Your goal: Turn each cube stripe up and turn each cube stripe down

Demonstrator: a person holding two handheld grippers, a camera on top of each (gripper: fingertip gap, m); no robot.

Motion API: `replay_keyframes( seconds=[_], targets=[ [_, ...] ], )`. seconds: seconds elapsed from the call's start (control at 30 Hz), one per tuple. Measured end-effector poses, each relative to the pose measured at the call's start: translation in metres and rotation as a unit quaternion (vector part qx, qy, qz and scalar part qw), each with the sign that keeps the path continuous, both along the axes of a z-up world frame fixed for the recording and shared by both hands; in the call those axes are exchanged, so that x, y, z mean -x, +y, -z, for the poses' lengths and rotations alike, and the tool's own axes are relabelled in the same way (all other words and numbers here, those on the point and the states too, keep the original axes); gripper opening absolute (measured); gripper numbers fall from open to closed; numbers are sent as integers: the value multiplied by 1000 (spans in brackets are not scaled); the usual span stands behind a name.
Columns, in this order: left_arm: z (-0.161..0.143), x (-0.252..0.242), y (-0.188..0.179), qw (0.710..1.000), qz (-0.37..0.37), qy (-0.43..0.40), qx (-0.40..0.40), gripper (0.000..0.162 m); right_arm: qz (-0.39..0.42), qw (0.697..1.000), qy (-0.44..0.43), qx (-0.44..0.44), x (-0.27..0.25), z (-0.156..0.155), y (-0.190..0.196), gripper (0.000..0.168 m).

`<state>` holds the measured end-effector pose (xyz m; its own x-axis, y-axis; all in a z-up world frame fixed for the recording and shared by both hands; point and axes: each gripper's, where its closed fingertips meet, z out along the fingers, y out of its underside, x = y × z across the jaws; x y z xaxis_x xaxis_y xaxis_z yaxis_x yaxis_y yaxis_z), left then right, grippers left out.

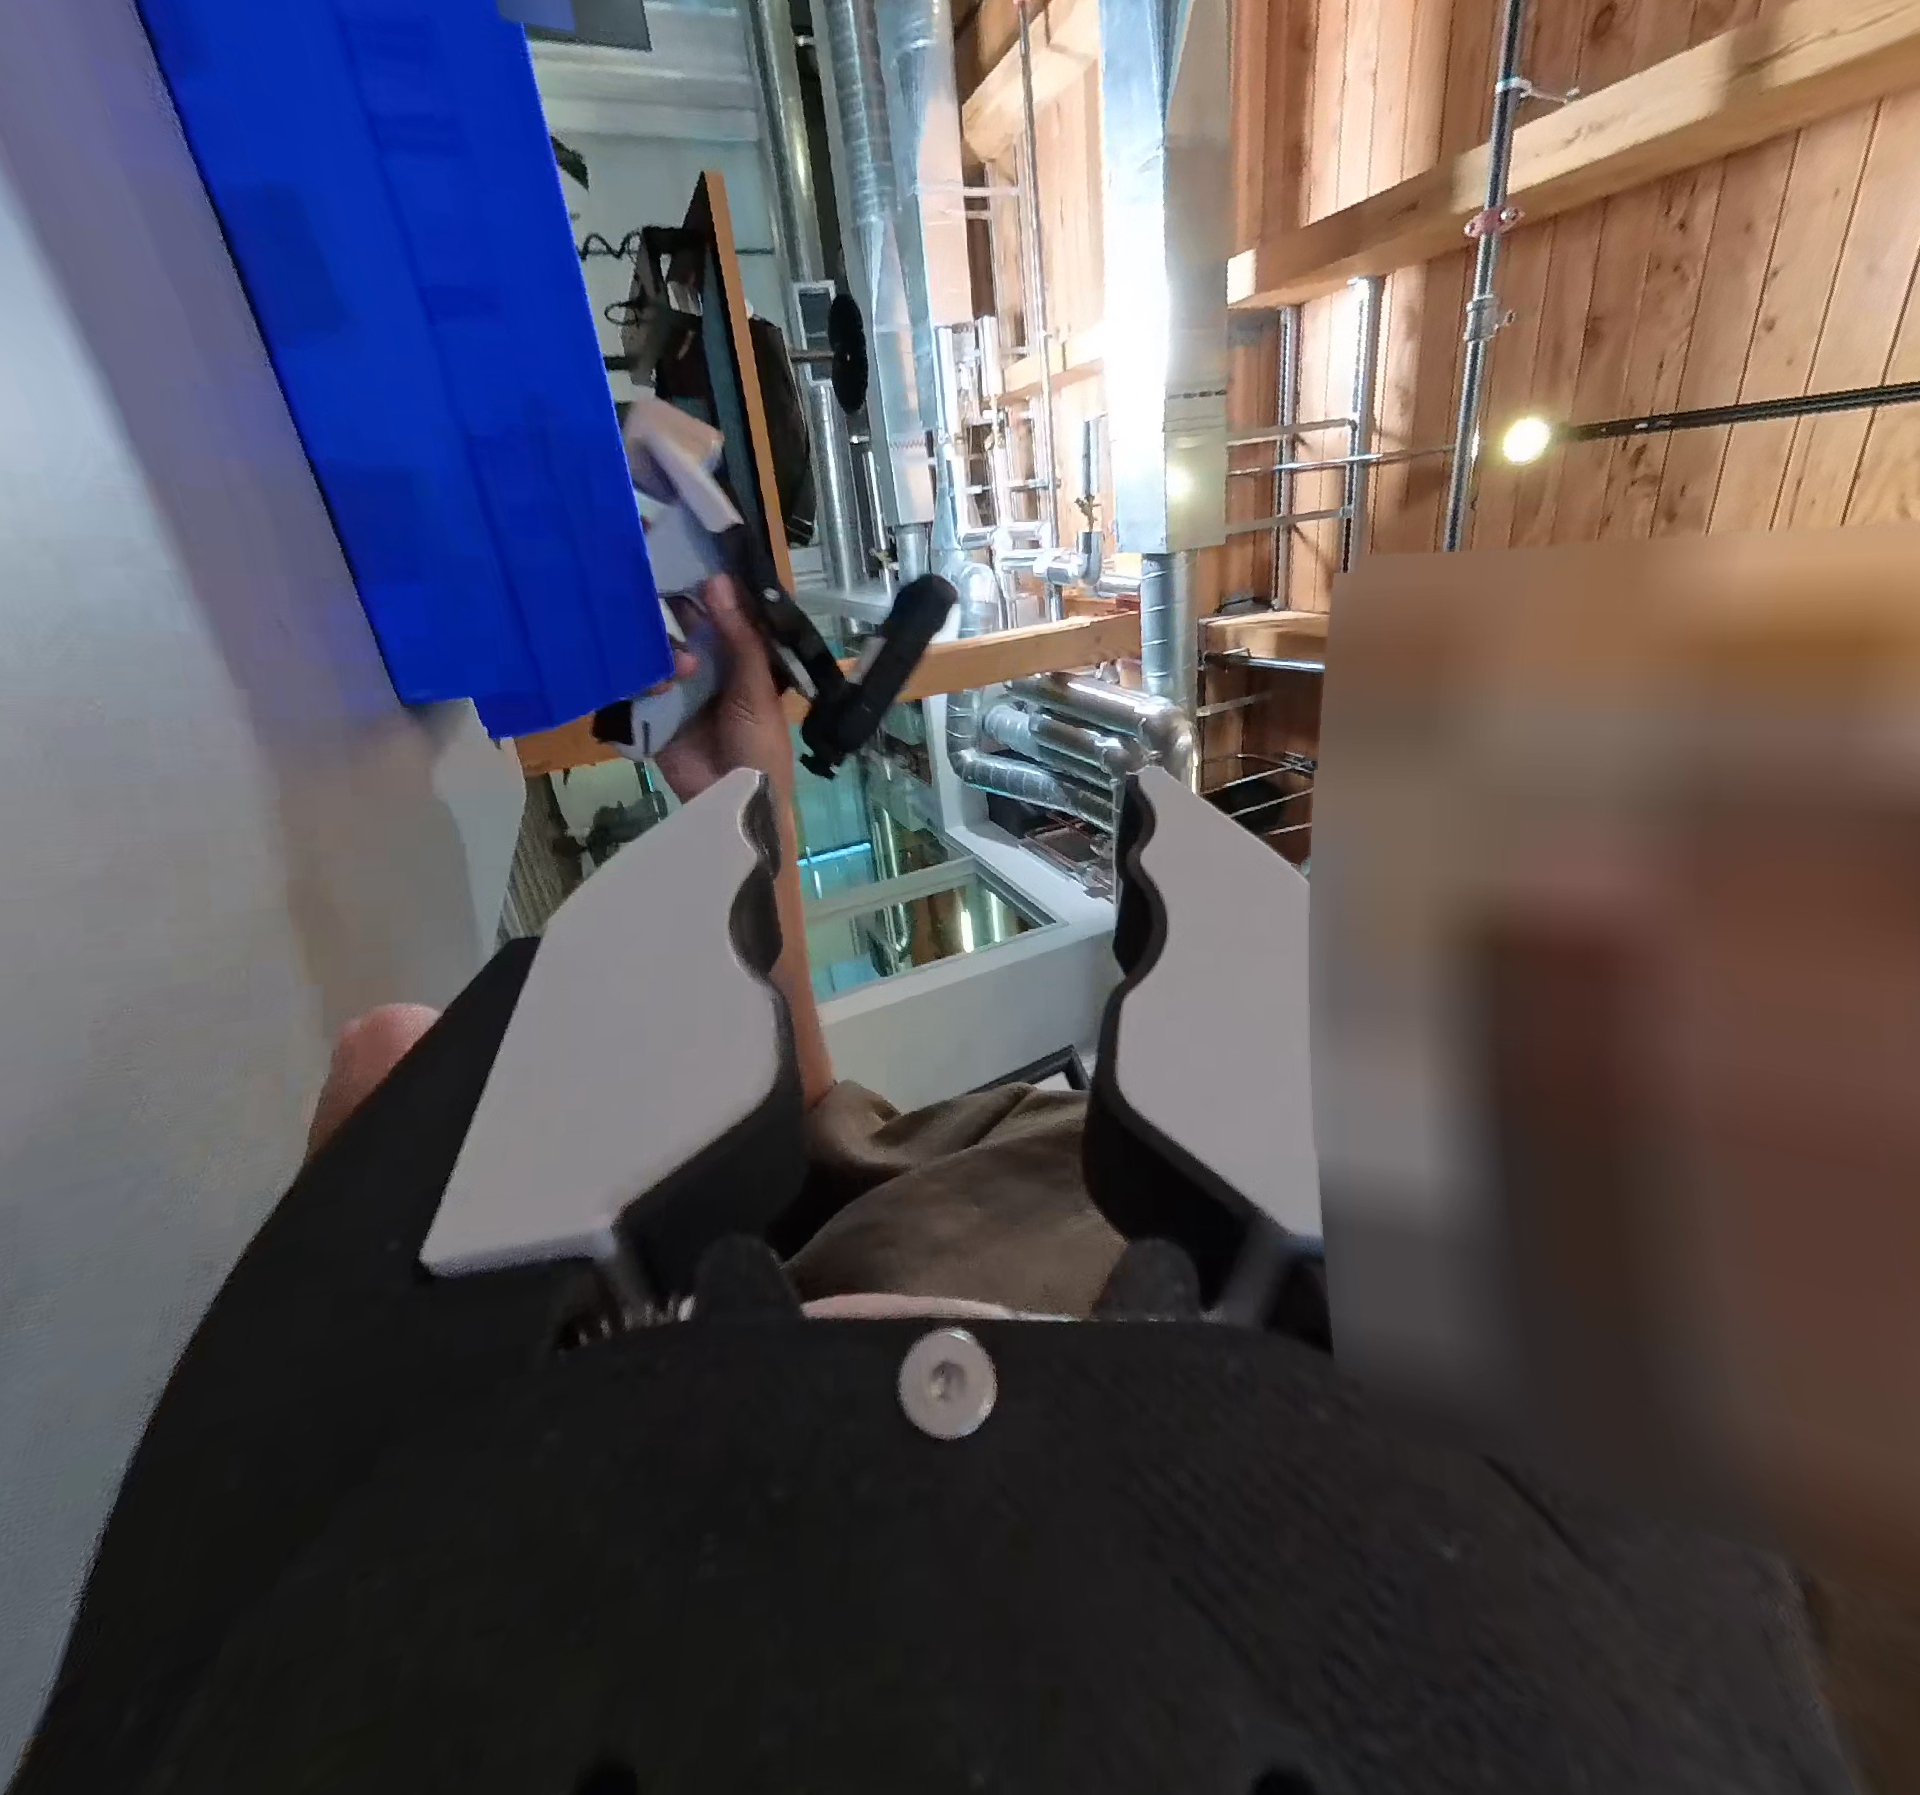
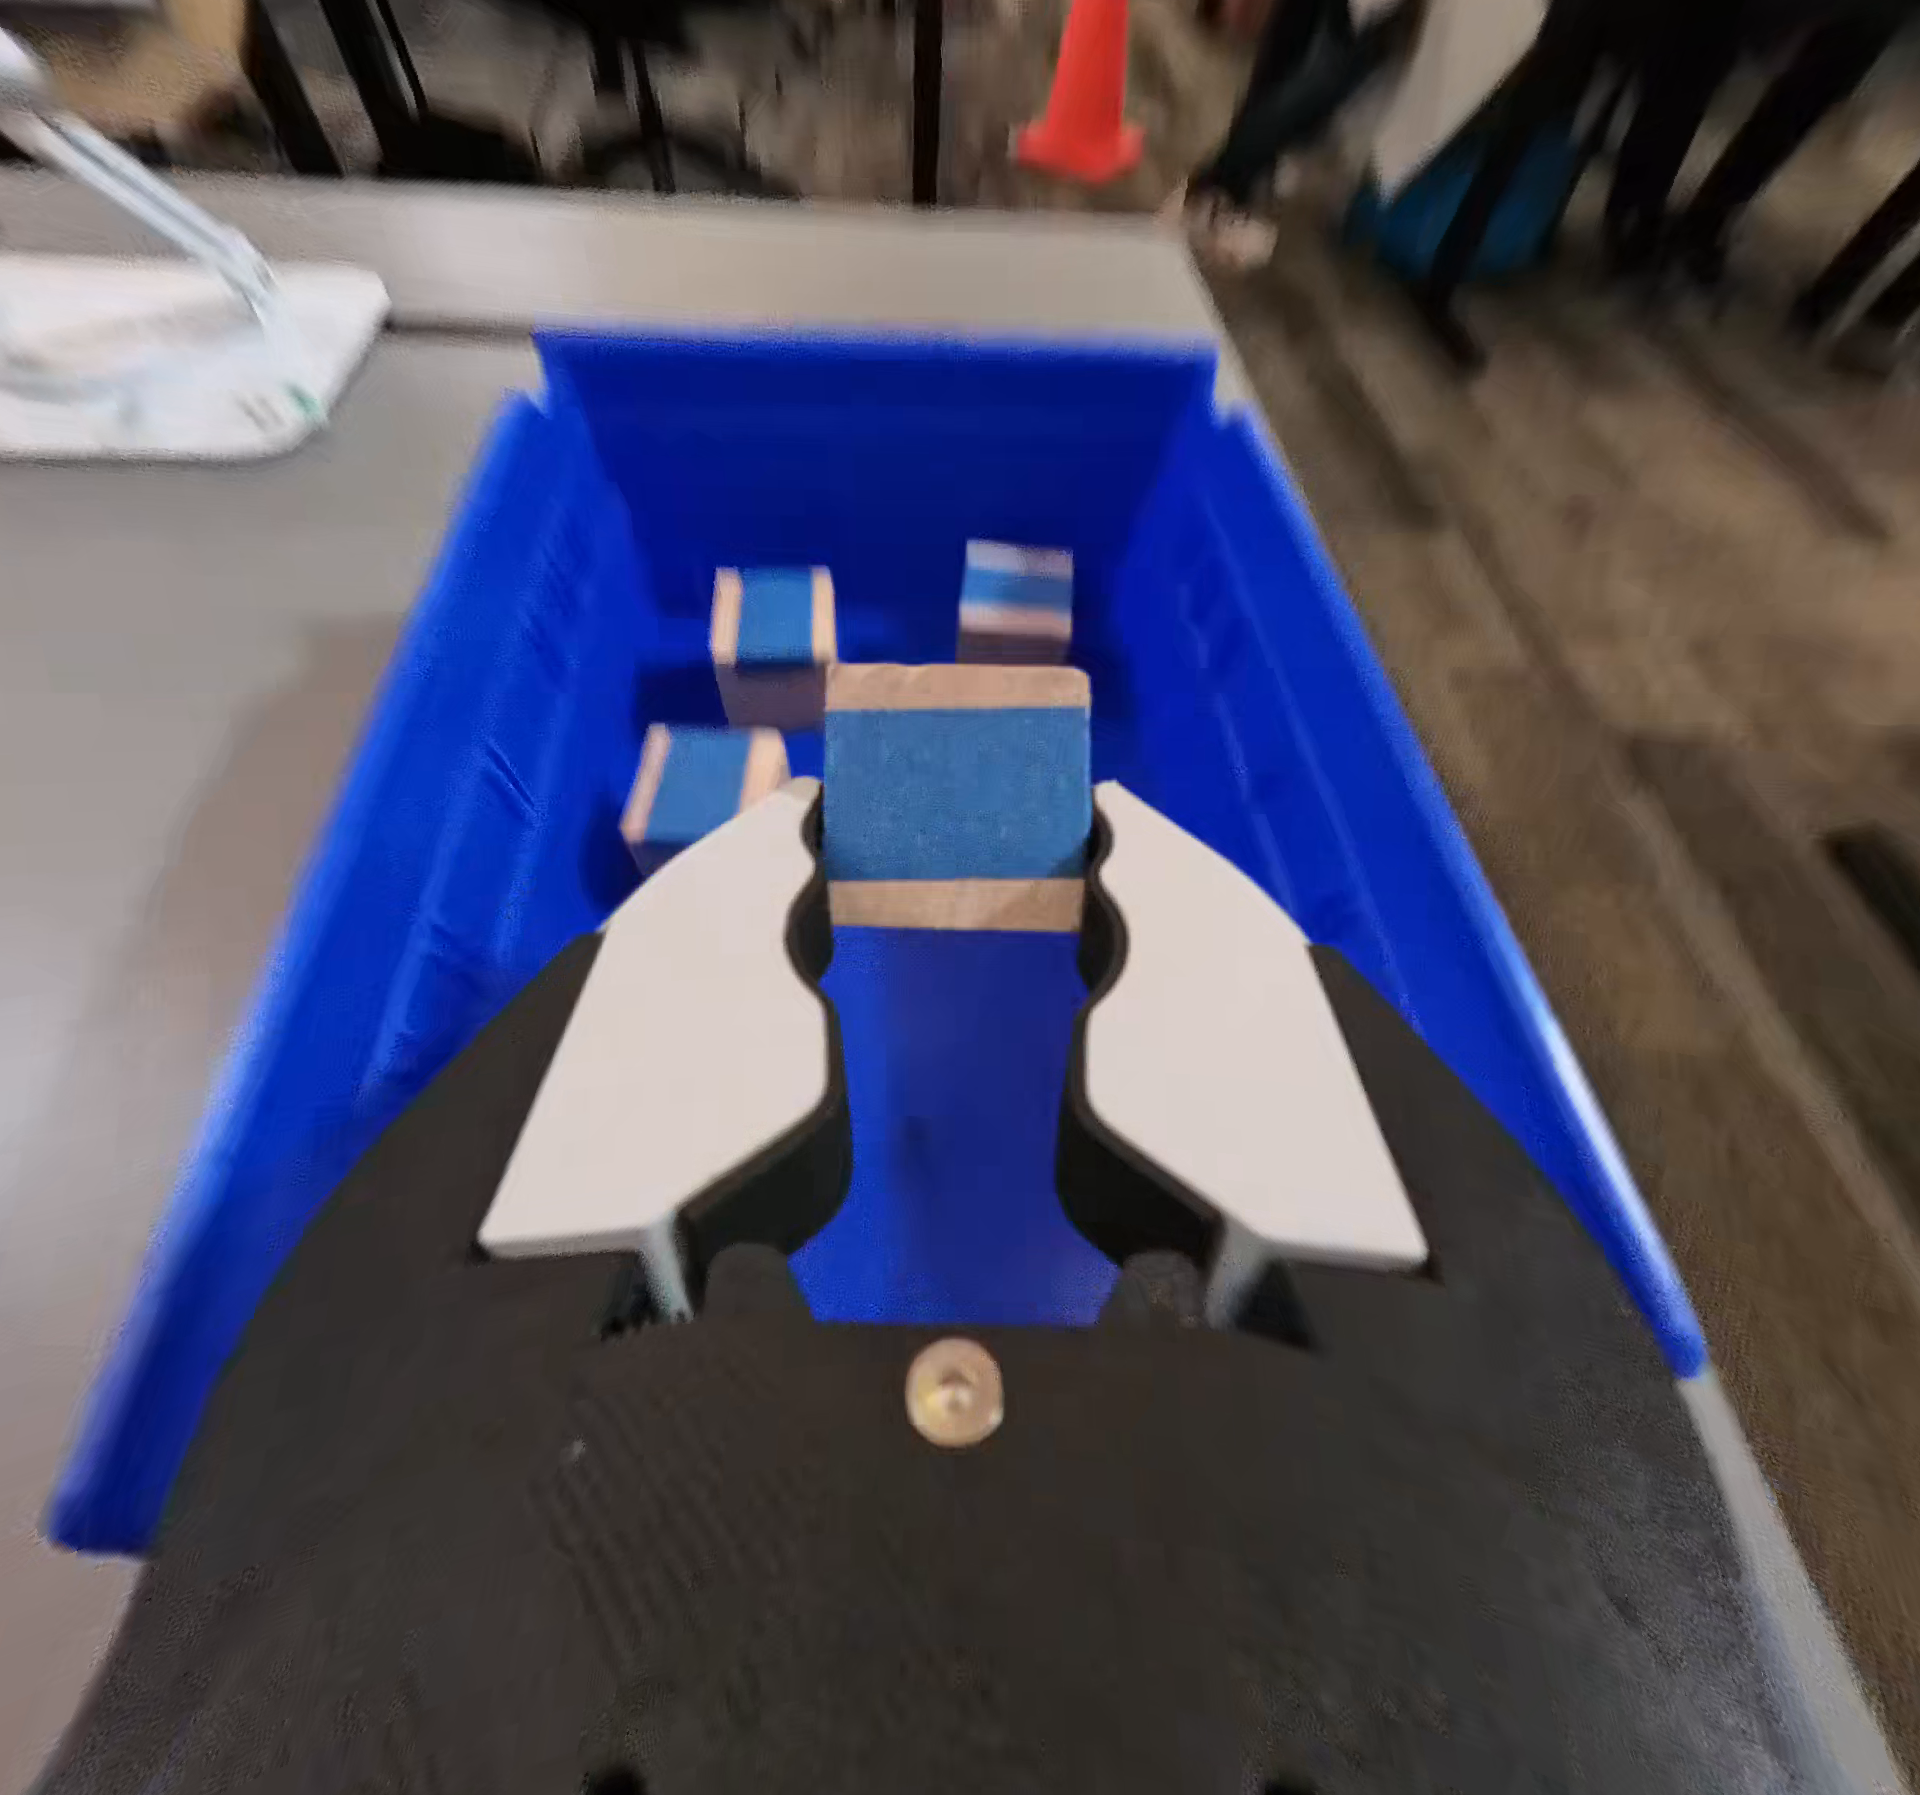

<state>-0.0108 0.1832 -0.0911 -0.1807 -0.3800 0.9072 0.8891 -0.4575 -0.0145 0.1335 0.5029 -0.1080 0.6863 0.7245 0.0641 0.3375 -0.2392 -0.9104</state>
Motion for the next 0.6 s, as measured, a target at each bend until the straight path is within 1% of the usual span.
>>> replay_keyframes(
  seconds=[0.1, 0.2, 0.37, 0.6],
  targets=[
    [4, -3, 1, 1000, 9, -14, 5, 63, 11, 994, -44, 95, -15, 41, 7, 46],
    [5, 0, 3, 1000, 5, -16, 8, 63, 13, 985, -82, 150, -22, 63, 9, 47],
    [6, 6, 4, 1000, -3, -16, 9, 63, 1, 973, -85, 213, -19, 84, 4, 46],
    [9, 6, 5, 1000, 2, -22, 12, 63, 2, 970, -107, 217, -23, 89, 4, 47]
  ],
)
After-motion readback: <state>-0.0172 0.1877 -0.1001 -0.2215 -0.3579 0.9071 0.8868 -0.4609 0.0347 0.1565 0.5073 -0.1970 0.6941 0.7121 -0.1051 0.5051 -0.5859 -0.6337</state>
